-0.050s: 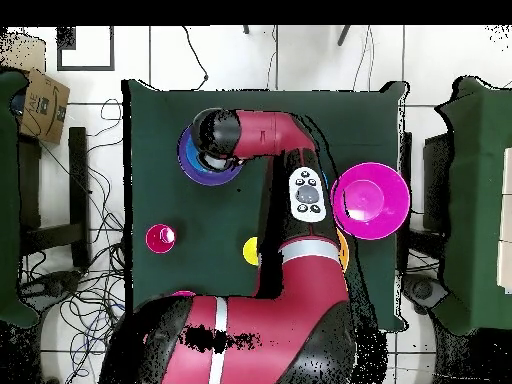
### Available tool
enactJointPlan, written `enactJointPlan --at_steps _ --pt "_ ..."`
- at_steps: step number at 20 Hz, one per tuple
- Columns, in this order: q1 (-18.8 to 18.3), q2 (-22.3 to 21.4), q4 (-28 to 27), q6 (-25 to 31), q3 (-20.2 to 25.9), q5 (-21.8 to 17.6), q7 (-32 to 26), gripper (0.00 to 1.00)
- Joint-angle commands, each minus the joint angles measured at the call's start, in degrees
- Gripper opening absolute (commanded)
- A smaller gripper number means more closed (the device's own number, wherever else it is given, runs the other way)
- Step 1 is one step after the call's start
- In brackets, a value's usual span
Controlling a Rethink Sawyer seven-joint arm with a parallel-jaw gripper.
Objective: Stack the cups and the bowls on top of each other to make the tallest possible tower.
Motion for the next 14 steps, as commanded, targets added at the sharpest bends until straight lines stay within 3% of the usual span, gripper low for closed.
enactJointPlan --at_steps 1,14 --pt "-0.17 3.05 -2.63 3.45 2.26 -0.66 -1.36 0.0" --pt "-0.17 2.2 -0.32 3.06 2.02 -0.51 -1.2 0.0"
